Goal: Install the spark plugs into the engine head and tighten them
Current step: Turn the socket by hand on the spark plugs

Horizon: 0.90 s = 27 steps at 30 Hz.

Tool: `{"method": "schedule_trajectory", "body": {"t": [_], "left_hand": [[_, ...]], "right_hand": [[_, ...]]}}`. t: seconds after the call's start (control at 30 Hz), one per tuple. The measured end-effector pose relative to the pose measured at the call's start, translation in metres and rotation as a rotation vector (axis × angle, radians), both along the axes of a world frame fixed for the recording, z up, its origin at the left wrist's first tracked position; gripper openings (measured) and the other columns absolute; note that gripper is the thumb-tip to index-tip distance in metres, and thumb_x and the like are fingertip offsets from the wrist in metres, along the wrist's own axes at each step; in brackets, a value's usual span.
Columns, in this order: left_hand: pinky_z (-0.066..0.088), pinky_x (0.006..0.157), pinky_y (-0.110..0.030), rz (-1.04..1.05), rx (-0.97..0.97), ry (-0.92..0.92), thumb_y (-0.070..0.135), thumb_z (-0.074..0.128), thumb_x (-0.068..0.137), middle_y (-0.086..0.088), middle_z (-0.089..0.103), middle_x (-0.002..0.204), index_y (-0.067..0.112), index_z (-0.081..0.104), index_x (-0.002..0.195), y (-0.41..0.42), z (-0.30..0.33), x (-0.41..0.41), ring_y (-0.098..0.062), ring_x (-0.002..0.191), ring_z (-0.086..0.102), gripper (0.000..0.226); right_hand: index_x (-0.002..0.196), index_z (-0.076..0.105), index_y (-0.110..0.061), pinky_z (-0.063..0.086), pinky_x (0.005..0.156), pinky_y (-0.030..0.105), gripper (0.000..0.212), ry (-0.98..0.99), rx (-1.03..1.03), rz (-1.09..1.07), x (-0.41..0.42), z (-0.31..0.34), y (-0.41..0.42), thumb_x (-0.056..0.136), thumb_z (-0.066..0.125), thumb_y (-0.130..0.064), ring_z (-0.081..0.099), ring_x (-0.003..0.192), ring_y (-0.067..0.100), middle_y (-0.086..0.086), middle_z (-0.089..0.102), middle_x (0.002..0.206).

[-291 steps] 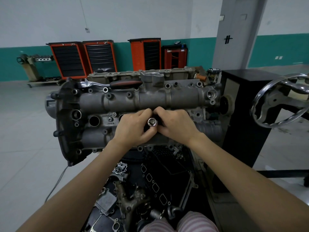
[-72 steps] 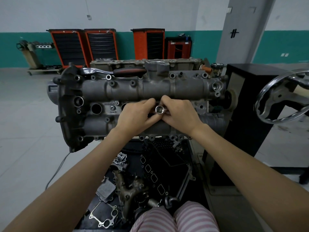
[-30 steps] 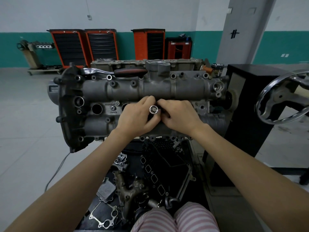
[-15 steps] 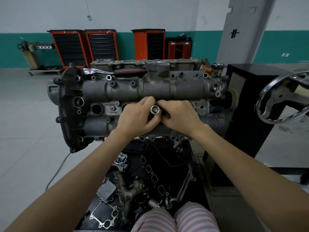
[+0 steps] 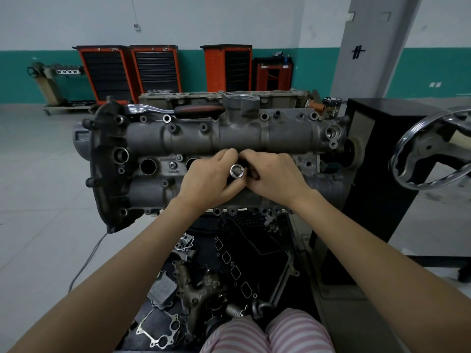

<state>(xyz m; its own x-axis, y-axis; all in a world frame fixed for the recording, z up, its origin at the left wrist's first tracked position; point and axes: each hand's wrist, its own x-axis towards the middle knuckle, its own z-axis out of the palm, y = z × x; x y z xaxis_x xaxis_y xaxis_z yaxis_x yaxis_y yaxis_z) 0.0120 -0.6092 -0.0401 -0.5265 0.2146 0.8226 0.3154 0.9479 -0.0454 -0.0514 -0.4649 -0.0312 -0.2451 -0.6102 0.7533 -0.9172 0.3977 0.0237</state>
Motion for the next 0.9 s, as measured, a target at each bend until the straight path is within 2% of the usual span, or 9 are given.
{"method": "schedule_trajectory", "body": {"t": [0.07, 0.13, 0.27, 0.33, 0.43, 0.53, 0.63, 0.73, 0.9], "left_hand": [[0.024, 0.043, -0.023, -0.004, -0.004, 0.001, 0.032, 0.046, 0.08, -0.007, 0.053, 0.061, 0.003, 0.049, 0.069, 0.0003, 0.0003, 0.0003, -0.029, 0.041, 0.049, 0.031], [0.025, 0.042, -0.022, 0.007, -0.009, 0.004, 0.034, 0.047, 0.081, -0.005, 0.053, 0.057, 0.005, 0.049, 0.065, -0.0002, 0.0004, -0.0008, -0.027, 0.041, 0.05, 0.032], [0.035, 0.037, -0.027, 0.037, -0.004, 0.017, 0.04, 0.046, 0.088, -0.004, 0.055, 0.05, 0.006, 0.056, 0.058, -0.0027, -0.0007, -0.0044, -0.024, 0.043, 0.054, 0.046], [0.034, 0.037, -0.027, 0.032, -0.023, 0.037, 0.039, 0.045, 0.091, -0.005, 0.054, 0.049, 0.005, 0.055, 0.058, -0.003, -0.0016, -0.0048, -0.025, 0.041, 0.053, 0.049], [0.025, 0.04, -0.021, 0.025, -0.018, 0.042, 0.03, 0.045, 0.088, -0.006, 0.051, 0.05, 0.004, 0.051, 0.064, -0.0005, -0.0009, -0.0016, -0.027, 0.038, 0.05, 0.036], [0.028, 0.042, -0.023, -0.002, 0.015, -0.004, 0.028, 0.043, 0.086, -0.008, 0.054, 0.061, 0.002, 0.052, 0.073, 0.0015, 0.0004, 0.0005, -0.029, 0.041, 0.051, 0.031], [0.027, 0.04, -0.024, -0.004, 0.004, -0.013, 0.031, 0.044, 0.082, -0.007, 0.053, 0.063, 0.003, 0.049, 0.072, 0.0012, 0.0001, 0.0009, -0.029, 0.04, 0.048, 0.03], [0.026, 0.042, -0.022, 0.014, 0.004, -0.013, 0.034, 0.049, 0.08, -0.003, 0.053, 0.057, 0.008, 0.047, 0.067, 0.0, -0.0007, -0.0011, -0.026, 0.042, 0.05, 0.03], [0.033, 0.039, -0.025, 0.054, -0.05, -0.001, 0.033, 0.052, 0.086, -0.004, 0.058, 0.052, 0.007, 0.057, 0.062, -0.003, -0.0014, -0.0038, -0.025, 0.044, 0.056, 0.035]], "right_hand": [[0.082, 0.06, -0.003, 0.044, 0.042, 0.039, 0.013, 0.031, -0.01, 0.018, 0.0004, 0.0009, 0.0009, 0.07, 0.065, -0.008, 0.06, 0.058, 0.033, 0.009, 0.061, 0.063], [0.075, 0.056, -0.003, 0.041, 0.039, 0.035, 0.011, 0.033, -0.03, 0.023, 0.0014, 0.0021, 0.0016, 0.068, 0.064, -0.005, 0.058, 0.053, 0.032, 0.009, 0.059, 0.06], [0.07, 0.054, -0.004, 0.04, 0.041, 0.034, 0.013, 0.035, -0.034, 0.028, 0.0019, 0.0016, 0.0019, 0.071, 0.067, -0.006, 0.057, 0.055, 0.032, 0.01, 0.058, 0.06], [0.075, 0.056, -0.004, 0.041, 0.044, 0.034, 0.012, 0.016, -0.033, 0.016, 0.0016, 0.001, 0.0021, 0.075, 0.065, -0.01, 0.058, 0.057, 0.031, 0.007, 0.059, 0.061], [0.092, 0.058, -0.007, 0.043, 0.047, 0.033, 0.021, -0.037, -0.009, 0.003, 0.0019, 0.0012, 0.001, 0.078, 0.065, -0.02, 0.062, 0.063, 0.027, 0.002, 0.063, 0.068], [0.101, 0.062, -0.009, 0.047, 0.05, 0.037, 0.027, -0.001, 0.014, 0.006, 0.0001, 0.0, 0.001, 0.076, 0.066, -0.019, 0.064, 0.07, 0.028, 0.003, 0.067, 0.077], [0.087, 0.064, -0.005, 0.046, 0.047, 0.039, 0.015, 0.033, 0.012, 0.025, -0.0003, -0.0005, 0.0019, 0.073, 0.064, -0.009, 0.062, 0.066, 0.032, 0.008, 0.065, 0.072], [0.076, 0.06, -0.001, 0.043, 0.041, 0.036, 0.009, 0.041, -0.031, 0.03, 0.0022, 0.0004, 0.0025, 0.069, 0.066, -0.002, 0.059, 0.055, 0.031, 0.008, 0.061, 0.063], [0.075, 0.057, -0.002, 0.04, 0.044, 0.035, 0.014, 0.015, -0.05, 0.004, 0.0016, 0.0025, 0.0034, 0.074, 0.069, -0.01, 0.058, 0.059, 0.031, 0.008, 0.059, 0.064]]}}
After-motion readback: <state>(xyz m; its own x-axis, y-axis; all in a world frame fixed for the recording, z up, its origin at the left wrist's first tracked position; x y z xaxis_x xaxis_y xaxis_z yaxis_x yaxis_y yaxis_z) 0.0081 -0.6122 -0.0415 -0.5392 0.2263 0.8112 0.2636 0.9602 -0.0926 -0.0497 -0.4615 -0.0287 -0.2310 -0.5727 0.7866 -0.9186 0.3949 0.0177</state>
